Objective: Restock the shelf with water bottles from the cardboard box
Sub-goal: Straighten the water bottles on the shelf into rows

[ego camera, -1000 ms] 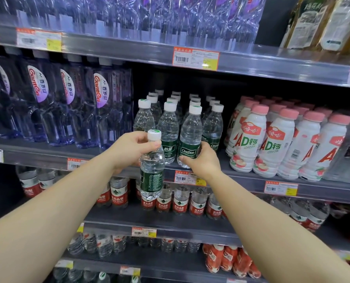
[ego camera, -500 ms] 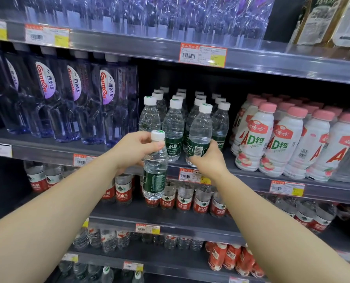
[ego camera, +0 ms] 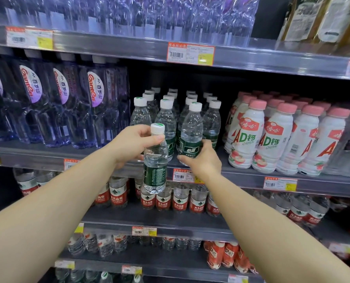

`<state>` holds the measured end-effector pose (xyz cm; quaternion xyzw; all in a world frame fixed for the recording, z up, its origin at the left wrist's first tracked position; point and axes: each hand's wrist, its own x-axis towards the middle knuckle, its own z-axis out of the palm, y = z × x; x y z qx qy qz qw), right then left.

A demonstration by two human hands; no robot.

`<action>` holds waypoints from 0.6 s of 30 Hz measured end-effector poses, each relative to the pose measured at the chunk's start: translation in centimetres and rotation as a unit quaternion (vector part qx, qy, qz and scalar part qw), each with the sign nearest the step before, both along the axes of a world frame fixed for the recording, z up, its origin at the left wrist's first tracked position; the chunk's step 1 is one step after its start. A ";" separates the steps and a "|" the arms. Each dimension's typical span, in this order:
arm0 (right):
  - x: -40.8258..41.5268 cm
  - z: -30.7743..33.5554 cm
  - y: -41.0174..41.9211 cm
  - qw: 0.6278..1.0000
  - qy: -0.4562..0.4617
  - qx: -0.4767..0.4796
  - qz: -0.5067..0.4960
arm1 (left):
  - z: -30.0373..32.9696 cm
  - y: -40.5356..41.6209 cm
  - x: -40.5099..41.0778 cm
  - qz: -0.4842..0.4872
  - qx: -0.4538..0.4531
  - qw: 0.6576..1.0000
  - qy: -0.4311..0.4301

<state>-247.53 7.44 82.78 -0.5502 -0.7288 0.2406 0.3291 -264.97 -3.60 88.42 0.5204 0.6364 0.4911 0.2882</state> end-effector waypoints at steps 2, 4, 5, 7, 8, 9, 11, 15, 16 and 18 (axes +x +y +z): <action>-0.5 -0.1 -0.1 1.000 -0.004 0.002 -0.015 | 0.2 0.0 0.3 -0.006 0.000 1.000 -0.005; -0.8 -0.2 -0.2 1.000 -0.002 0.006 -0.027 | 0.2 0.1 0.5 -0.011 0.003 1.000 -0.005; -0.9 -0.2 -0.4 0.999 -0.004 0.007 -0.033 | 0.3 0.1 0.7 -0.012 0.004 1.000 -0.005; -0.9 -0.2 -0.5 0.999 -0.004 0.007 -0.036 | 0.4 0.2 0.9 -0.014 0.007 1.000 -0.004; -0.8 -0.1 -0.5 1.000 -0.003 0.005 -0.030 | 0.4 0.4 0.9 -0.015 0.006 1.000 0.000; -0.6 0.0 -0.5 1.000 -0.004 -0.002 -0.017 | 0.4 0.4 1.0 -0.015 0.006 1.000 0.004; 0.2 0.1 -0.5 1.000 -0.003 -0.010 0.014 | 0.5 0.6 1.0 -0.017 0.003 1.000 0.013; 2.7 0.3 -1.8 0.995 0.092 0.038 0.031 | 1.0 1.3 1.5 -0.023 0.007 1.000 0.016; 3.2 0.2 -2.3 0.991 0.111 0.029 0.068 | 1.3 1.5 1.9 -0.029 0.011 0.999 0.014; 3.6 0.1 -3.4 0.984 0.074 -0.020 0.158 | 2.0 2.3 2.9 -0.049 0.018 0.999 0.004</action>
